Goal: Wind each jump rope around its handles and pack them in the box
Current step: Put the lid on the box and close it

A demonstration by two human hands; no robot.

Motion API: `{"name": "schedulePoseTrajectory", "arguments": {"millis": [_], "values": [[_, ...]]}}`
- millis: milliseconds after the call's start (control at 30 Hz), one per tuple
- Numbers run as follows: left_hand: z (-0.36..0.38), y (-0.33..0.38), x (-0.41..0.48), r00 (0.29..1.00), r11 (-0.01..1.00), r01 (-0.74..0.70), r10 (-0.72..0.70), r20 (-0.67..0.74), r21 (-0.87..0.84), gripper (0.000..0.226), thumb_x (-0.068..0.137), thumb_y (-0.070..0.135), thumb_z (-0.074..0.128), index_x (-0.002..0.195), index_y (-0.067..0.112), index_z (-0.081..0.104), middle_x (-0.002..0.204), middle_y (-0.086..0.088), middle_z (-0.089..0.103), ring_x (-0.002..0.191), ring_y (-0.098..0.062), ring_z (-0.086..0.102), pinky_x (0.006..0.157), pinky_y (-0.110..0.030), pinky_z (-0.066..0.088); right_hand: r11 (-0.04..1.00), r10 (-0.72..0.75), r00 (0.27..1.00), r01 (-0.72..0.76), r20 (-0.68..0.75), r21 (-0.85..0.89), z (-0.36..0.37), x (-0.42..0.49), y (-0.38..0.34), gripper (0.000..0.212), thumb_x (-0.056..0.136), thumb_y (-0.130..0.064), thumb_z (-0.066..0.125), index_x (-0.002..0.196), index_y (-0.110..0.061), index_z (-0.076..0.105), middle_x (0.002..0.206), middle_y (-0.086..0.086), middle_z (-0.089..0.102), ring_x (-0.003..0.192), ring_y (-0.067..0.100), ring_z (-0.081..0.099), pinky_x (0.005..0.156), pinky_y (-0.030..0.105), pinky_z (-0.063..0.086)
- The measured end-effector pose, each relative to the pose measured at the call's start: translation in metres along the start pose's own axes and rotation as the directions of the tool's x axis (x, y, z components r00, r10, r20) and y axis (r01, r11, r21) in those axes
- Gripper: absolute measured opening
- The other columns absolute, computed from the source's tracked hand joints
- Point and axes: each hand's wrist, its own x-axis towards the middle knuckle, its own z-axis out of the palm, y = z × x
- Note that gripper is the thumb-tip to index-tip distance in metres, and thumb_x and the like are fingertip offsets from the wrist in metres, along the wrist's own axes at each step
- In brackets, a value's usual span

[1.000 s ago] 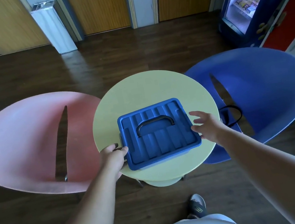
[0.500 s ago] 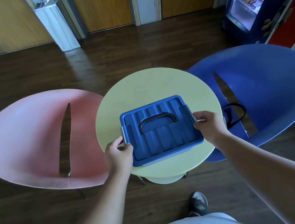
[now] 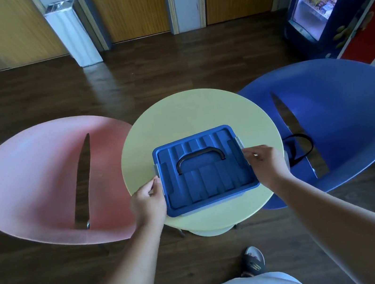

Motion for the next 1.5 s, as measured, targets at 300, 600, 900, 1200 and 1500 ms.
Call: {"name": "schedulePoseTrajectory", "arguments": {"millis": [300, 600, 900, 1200, 1500], "values": [[-0.008, 0.003, 0.021, 0.918, 0.839, 0.374, -0.273, 0.289, -0.395, 0.051, 0.092, 0.006, 0.076, 0.139, 0.021, 0.064, 0.110, -0.010, 0.077, 0.103, -0.025, 0.076, 0.092, -0.040, 0.061, 0.970, 0.083, 0.984, -0.116, 0.160, 0.214, -0.006, 0.019, 0.005, 0.041, 0.100, -0.008, 0.063, 0.134, -0.030, 0.067, 0.115, -0.001, 0.068, 0.086, 0.016, 0.067, 0.084, 0.036, 0.059], [0.008, 0.002, 0.023, 0.977, 0.990, 0.138, -0.131, 0.166, -0.029, 0.056, 0.091, 0.018, 0.077, 0.143, 0.029, 0.060, 0.076, 0.000, 0.062, 0.064, -0.011, 0.056, 0.062, -0.014, 0.047, 0.986, 0.060, 0.986, -0.083, 0.158, 0.144, 0.005, 0.024, 0.003, 0.040, 0.093, -0.006, 0.072, 0.118, -0.038, 0.070, 0.086, -0.005, 0.061, 0.068, 0.017, 0.060, 0.065, 0.024, 0.047], [0.011, 0.007, 0.021, 0.983, 0.993, 0.100, -0.109, 0.145, 0.069, 0.054, 0.096, 0.021, 0.072, 0.147, 0.029, 0.057, 0.083, 0.004, 0.069, 0.075, -0.016, 0.066, 0.075, -0.030, 0.057, 0.994, 0.071, 0.990, -0.080, 0.122, 0.072, 0.010, 0.022, 0.002, 0.045, 0.098, -0.014, 0.065, 0.137, -0.035, 0.058, 0.097, -0.008, 0.069, 0.080, 0.015, 0.067, 0.058, 0.027, 0.045], [0.038, 0.017, 0.016, 0.942, 0.887, -0.254, 0.136, 0.307, 0.385, 0.087, 0.100, 0.051, 0.056, 0.165, 0.018, 0.008, 0.149, -0.007, 0.036, 0.136, -0.025, 0.041, 0.111, -0.038, 0.040, 0.974, -0.163, 0.973, 0.185, 0.162, -0.129, 0.019, 0.022, 0.007, 0.053, 0.106, -0.020, 0.051, 0.157, -0.017, 0.037, 0.163, -0.006, 0.030, 0.141, 0.016, 0.043, 0.105, 0.016, 0.028], [0.062, 0.031, 0.052, 0.936, 0.852, -0.320, 0.215, 0.279, 0.416, 0.081, 0.094, 0.061, 0.055, 0.160, 0.025, 0.024, 0.150, -0.004, 0.035, 0.135, -0.024, 0.040, 0.106, -0.039, 0.046, 0.891, -0.300, 0.932, 0.349, 0.202, -0.289, 0.028, 0.076, -0.001, 0.055, 0.101, -0.039, 0.060, 0.152, -0.022, 0.048, 0.166, 0.002, 0.024, 0.145, 0.024, 0.031, 0.115, 0.039, 0.038]]}}
